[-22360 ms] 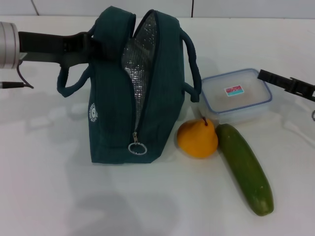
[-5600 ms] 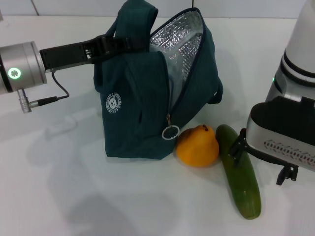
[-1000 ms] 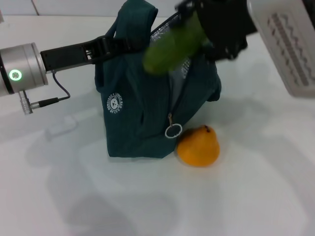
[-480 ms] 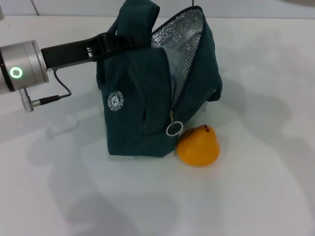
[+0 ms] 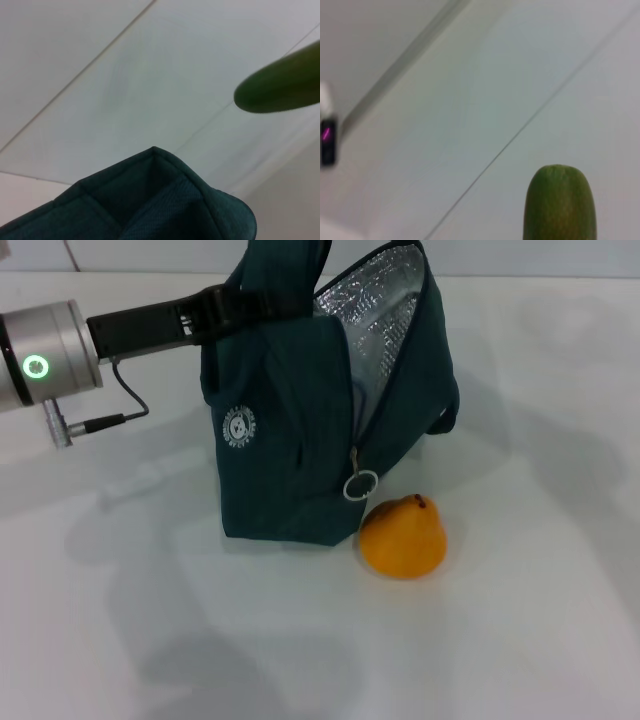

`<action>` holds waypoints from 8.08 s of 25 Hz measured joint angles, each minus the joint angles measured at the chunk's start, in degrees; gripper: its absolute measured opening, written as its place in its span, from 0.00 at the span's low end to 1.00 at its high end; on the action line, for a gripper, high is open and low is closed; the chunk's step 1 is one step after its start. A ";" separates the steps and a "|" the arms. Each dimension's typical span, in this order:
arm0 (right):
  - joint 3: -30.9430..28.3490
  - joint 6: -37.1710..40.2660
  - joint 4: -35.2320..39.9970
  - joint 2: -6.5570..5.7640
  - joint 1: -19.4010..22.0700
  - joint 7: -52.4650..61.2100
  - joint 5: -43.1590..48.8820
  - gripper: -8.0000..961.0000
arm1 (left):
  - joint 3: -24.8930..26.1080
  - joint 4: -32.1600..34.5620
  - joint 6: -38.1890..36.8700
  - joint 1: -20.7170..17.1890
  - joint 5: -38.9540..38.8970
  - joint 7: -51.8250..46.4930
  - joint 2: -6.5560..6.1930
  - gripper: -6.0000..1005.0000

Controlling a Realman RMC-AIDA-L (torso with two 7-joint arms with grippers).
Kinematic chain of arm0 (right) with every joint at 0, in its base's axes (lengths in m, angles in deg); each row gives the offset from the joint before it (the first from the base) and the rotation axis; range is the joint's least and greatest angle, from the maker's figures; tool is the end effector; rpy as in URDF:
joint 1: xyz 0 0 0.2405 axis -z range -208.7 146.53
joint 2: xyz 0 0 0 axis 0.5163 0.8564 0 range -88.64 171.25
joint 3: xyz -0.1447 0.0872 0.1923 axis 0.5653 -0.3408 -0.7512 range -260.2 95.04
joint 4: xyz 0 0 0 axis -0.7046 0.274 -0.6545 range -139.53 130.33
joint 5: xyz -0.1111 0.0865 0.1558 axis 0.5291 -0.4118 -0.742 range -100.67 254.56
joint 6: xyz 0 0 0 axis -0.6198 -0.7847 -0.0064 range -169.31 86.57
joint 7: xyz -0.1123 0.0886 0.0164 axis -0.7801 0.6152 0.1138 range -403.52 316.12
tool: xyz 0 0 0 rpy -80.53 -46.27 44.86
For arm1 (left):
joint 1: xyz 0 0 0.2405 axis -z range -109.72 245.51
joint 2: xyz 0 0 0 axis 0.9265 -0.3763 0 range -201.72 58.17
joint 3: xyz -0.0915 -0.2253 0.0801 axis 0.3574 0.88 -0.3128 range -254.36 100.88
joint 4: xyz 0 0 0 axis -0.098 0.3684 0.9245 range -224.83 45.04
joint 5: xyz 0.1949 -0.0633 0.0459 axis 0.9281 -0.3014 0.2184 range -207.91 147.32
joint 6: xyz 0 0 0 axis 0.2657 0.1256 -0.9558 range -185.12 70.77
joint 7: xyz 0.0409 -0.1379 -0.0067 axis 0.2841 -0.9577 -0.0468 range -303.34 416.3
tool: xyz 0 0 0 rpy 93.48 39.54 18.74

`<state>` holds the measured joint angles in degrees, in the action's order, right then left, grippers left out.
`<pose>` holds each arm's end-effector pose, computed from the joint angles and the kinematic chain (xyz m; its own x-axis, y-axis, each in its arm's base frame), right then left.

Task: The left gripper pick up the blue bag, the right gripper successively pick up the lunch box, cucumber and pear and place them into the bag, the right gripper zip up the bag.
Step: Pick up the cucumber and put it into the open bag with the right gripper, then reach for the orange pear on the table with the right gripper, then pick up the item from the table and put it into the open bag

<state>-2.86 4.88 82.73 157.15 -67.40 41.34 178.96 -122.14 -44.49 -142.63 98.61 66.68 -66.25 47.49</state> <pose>0.0056 0.4030 0.0726 0.8099 0.5576 -0.1820 0.2241 -0.5809 -0.7825 -0.2143 0.3641 0.0338 0.2710 0.6942 0.6668 0.7952 -0.5519 0.2513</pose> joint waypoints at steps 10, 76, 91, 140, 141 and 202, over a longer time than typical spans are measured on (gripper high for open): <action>-6.02 13.93 -6.23 -0.20 8.09 -1.75 -25.81 0.64 | 1.38 -0.04 1.86 -1.03 -0.50 0.89 -0.09 0.06; 3.35 26.46 -61.57 0.34 -6.34 -17.14 -46.66 0.67 | 1.71 -4.99 4.01 -0.71 -1.03 5.13 0.17 0.06; 4.85 26.60 -58.36 0.12 -4.04 -16.75 -46.62 0.75 | 1.71 -4.98 4.16 -1.45 -1.55 5.20 0.10 0.06; 8.81 24.65 -48.59 0.02 11.60 -24.58 -28.54 0.56 | 3.12 -7.89 4.15 -2.77 -3.37 8.92 0.09 0.06; 8.82 24.60 -48.48 0.04 11.57 -24.61 -28.56 0.52 | 3.12 -7.89 4.15 -2.79 -3.37 8.92 0.09 0.06; -2.28 20.48 -52.57 0.35 -9.60 -36.40 -40.72 0.04 | 3.12 -9.26 4.13 -2.64 -3.56 9.75 0.27 0.07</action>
<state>-5.14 25.36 30.15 157.50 -77.00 4.94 138.24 -119.01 -53.75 -138.50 95.96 63.12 -56.50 47.76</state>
